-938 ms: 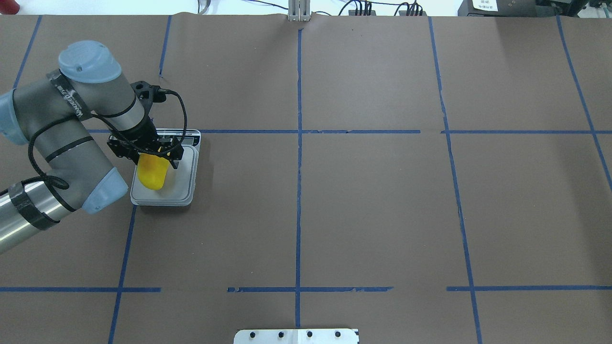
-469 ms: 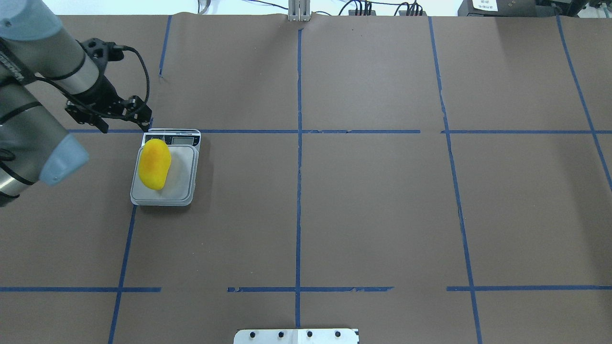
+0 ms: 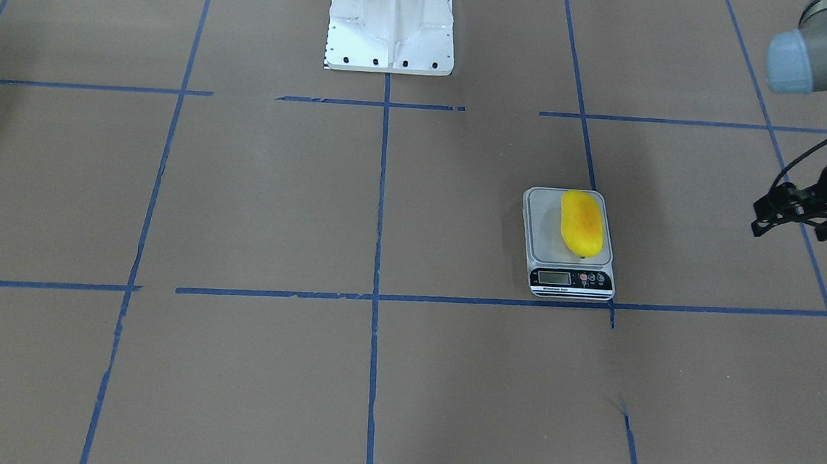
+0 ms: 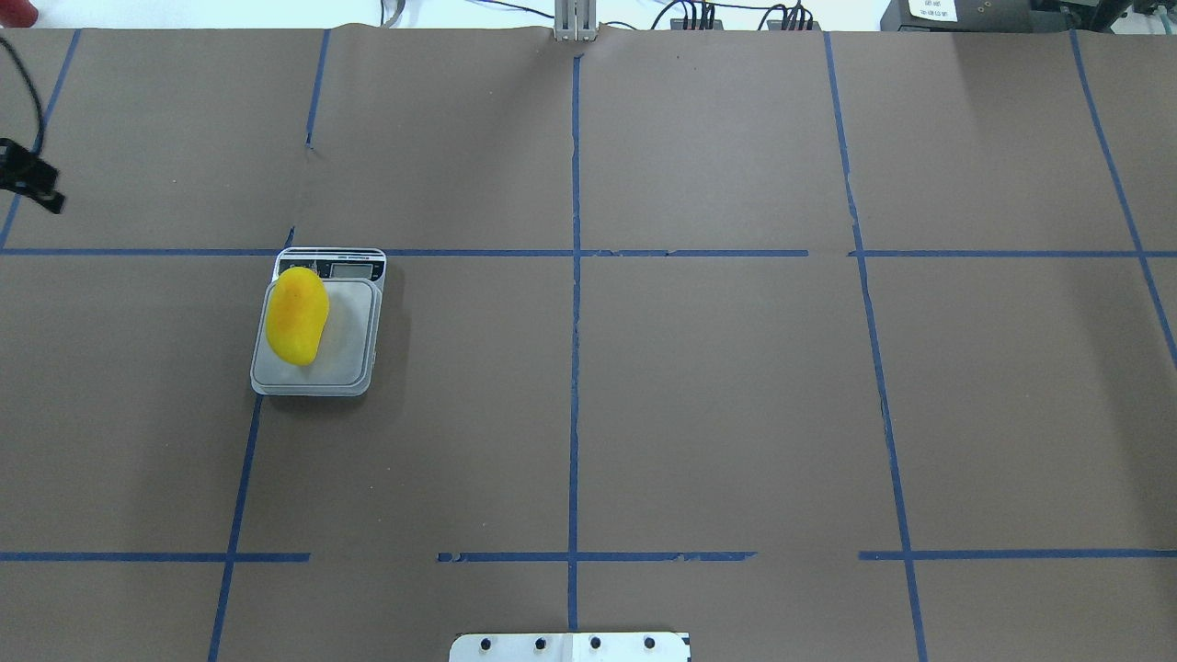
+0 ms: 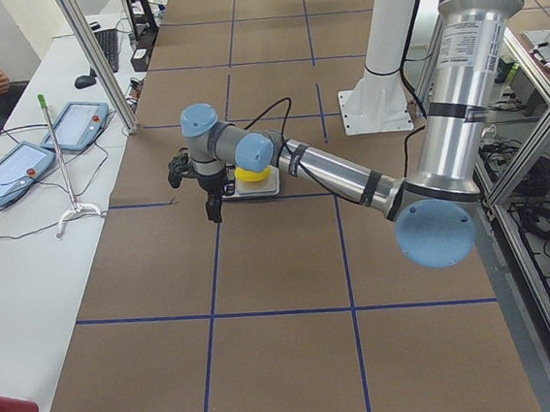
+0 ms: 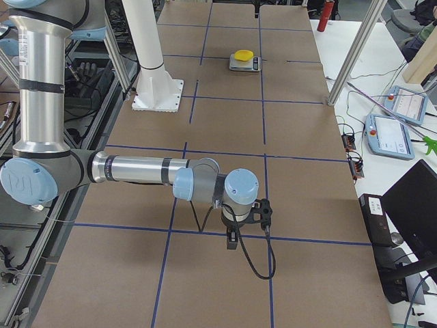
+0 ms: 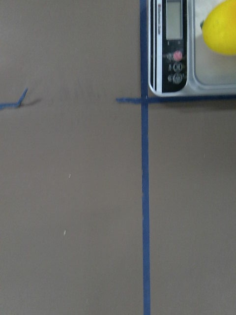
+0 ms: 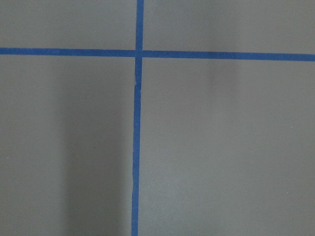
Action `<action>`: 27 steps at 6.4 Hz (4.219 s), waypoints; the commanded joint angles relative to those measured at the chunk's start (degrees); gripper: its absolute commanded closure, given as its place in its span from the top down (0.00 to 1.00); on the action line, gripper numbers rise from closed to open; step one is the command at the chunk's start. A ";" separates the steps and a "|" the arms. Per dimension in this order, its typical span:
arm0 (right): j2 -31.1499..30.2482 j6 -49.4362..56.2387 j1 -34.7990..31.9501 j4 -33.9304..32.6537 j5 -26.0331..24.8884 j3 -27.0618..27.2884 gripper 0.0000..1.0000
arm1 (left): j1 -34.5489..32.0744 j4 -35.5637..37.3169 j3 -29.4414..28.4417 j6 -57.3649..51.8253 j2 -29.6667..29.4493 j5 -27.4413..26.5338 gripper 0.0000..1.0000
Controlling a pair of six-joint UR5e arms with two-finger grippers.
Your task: Weigh mango
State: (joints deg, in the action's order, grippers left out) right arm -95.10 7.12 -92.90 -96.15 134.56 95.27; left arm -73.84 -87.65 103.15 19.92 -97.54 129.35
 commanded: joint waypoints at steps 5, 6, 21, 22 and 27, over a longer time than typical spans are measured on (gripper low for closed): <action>0.00 0.00 0.00 0.00 0.00 0.00 1.00 | -20.29 4.68 -1.64 -35.21 14.48 1.70 1.00; 0.00 0.00 0.00 0.00 0.00 0.00 1.00 | -20.29 4.59 -1.20 -35.21 14.48 1.79 1.00; 0.00 0.00 0.00 0.00 0.00 0.00 1.00 | -25.12 6.18 -4.54 -34.77 17.03 5.48 1.00; 0.00 0.00 0.00 0.00 0.00 0.00 1.00 | -25.12 6.18 -4.54 -34.77 17.12 5.48 1.00; 0.00 0.00 0.00 0.00 0.00 0.00 1.00 | -24.68 5.74 -4.89 -34.77 15.19 5.48 1.00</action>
State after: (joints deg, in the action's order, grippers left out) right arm -95.10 7.12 -92.90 -96.15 134.56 95.27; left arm -98.62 -81.68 98.85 -14.86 -81.91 134.84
